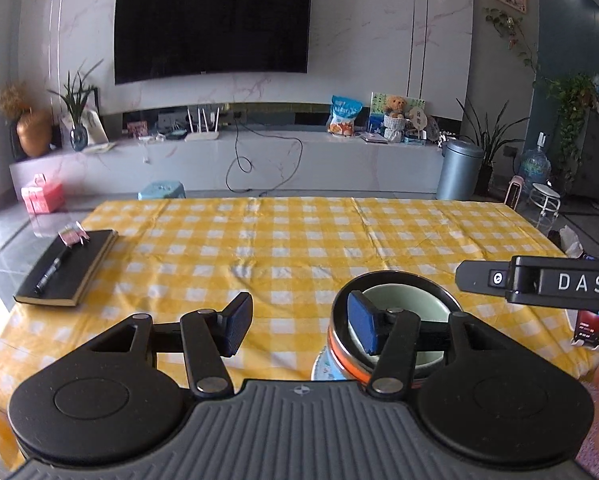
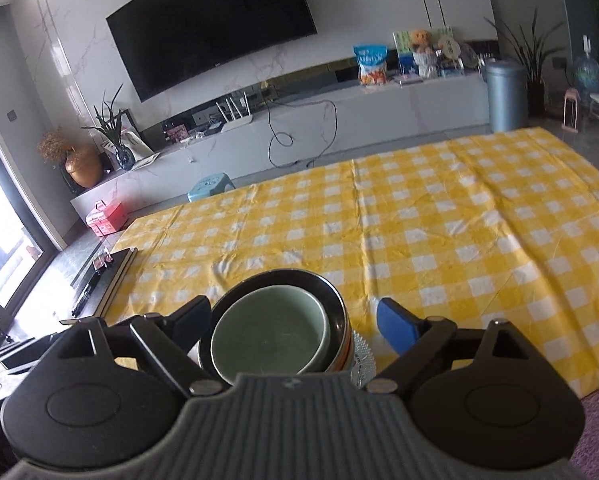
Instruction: Organize plates and bowls
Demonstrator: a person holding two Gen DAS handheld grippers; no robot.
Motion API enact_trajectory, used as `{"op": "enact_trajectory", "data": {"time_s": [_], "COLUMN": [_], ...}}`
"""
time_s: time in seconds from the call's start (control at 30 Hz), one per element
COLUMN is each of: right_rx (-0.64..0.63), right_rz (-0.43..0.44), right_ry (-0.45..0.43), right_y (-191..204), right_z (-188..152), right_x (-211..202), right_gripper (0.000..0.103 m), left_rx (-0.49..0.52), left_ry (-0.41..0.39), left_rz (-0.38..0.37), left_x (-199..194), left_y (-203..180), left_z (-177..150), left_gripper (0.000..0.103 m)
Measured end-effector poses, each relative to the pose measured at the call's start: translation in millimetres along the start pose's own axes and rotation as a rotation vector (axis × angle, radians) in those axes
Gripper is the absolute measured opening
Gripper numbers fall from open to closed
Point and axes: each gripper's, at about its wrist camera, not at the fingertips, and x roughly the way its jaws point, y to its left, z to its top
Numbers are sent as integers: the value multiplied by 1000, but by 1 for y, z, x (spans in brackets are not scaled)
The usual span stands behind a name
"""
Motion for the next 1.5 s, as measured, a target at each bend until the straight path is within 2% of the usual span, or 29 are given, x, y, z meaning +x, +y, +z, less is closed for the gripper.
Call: {"op": "enact_trajectory", "data": {"time_s": [0.03,0.13,0.17,0.3,0.4,0.67,0.77,0.9,1.13,1.33,1.5], "right_rx": [-24,-95,-115,-173,-193,-227,-229,-235,-245,-311,-321], "right_rz": [-5,6,9,14,-5,-47,-48,-52,-40,-7,1], "right_ry": [-24,-99,-116,-125,-119,-93,-101,-126,-98,-96,-68], "right_y": [3,9,11,15,16,17,17,18,23,32,32], "right_z": [-2,-12,-16,-31,-42,-69,-76,-86,-99,-108,-112], "right_x": [-5,-23,-27,-36,-38,-43,-47,-55,-50,-48,-44], "right_gripper": [89,100,100,100,100,100,100,100,100,100,100], "left_rx": [12,55,69,135,143,133,144,125,121,128,129], "left_ry": [-13,-55,-65,-110,-127,-51,10,52,70,94,123], "left_rz": [13,55,66,121,148,120,130,144,213,243,231], "left_x": [-5,-19,-23,-35,-40,-35,-29,-30,-35,-34,-33], "left_y": [-1,-3,-5,-9,-9,-8,-8,-8,-8,-6,-4], "left_z": [-2,-9,-11,-22,-29,-44,-55,-73,-88,-93,-95], "left_gripper": [66,69,70,78,86,91,92,92,92,92,92]}}
